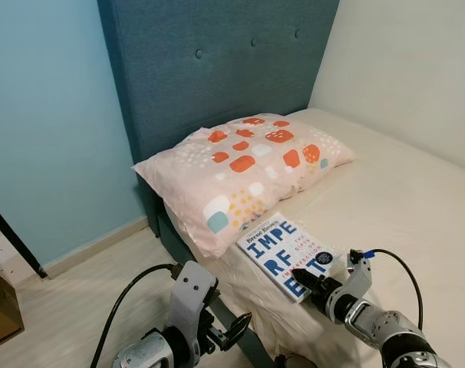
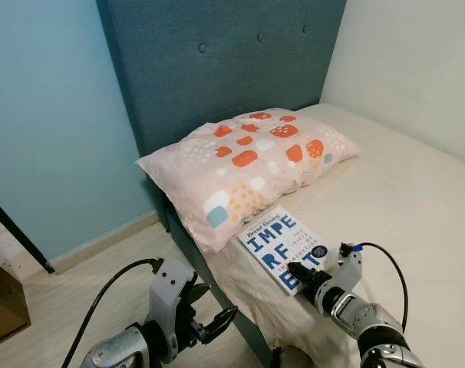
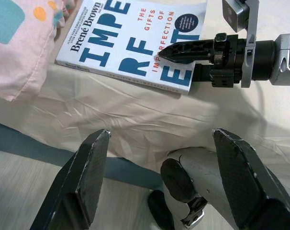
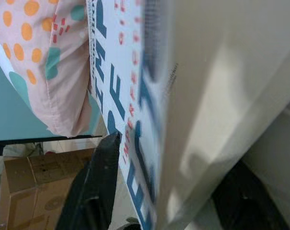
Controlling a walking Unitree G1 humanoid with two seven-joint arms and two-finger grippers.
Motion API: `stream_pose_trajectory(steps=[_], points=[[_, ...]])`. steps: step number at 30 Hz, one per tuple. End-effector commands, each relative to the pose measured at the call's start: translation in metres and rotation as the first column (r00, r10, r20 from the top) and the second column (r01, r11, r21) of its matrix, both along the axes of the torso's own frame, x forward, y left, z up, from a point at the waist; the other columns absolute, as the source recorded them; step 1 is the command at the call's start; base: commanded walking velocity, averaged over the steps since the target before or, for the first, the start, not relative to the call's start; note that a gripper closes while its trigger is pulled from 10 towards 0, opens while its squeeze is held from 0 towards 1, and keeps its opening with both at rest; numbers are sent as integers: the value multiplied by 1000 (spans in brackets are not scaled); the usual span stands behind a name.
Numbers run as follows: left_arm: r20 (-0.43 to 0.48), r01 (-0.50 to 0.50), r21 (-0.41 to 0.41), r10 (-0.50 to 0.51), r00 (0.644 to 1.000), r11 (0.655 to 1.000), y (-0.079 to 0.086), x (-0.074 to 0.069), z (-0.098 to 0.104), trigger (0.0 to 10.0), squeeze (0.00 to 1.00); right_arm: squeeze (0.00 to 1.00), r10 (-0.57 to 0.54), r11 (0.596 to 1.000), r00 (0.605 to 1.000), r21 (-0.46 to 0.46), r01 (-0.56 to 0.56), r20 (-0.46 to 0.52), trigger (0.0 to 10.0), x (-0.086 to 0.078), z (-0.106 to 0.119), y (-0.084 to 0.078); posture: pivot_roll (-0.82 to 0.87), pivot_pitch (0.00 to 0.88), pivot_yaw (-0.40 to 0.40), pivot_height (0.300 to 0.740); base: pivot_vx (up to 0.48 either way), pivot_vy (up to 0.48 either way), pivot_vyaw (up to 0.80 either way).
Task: Clean up the room
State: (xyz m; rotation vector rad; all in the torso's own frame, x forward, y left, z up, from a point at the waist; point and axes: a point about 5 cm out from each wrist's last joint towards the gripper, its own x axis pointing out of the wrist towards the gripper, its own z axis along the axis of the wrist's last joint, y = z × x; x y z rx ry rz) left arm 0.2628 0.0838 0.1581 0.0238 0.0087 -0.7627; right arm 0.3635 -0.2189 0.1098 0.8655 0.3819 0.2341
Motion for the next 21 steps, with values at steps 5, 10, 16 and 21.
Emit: stream_pose_trajectory(steps=[5,10,16,21], points=[[-36,9,-9,-10,999,1000,-4,-3,-7,10000,0,0,-41,999,998,-3,41,-40,10000,-7,-9,-11,53,379,-52,572,0,0,0],[-39,14,-18,-15,999,1000,-6,-4,-6,10000,0,0,-56,998,998,-11,55,-32,10000,-6,-5,-17,52,379,-50,572,0,0,0],[-40,23,-23,-24,999,999,-8,-5,-5,10000,0,0,-69,997,997,-20,68,-26,10000,-6,-1,-24,52,376,-49,572,0,0,0],[-48,40,-25,-41,998,999,-9,-8,-6,10000,0,0,-81,995,996,-55,78,-39,10000,-9,1,-36,46,378,-41,572,0,0,0]])
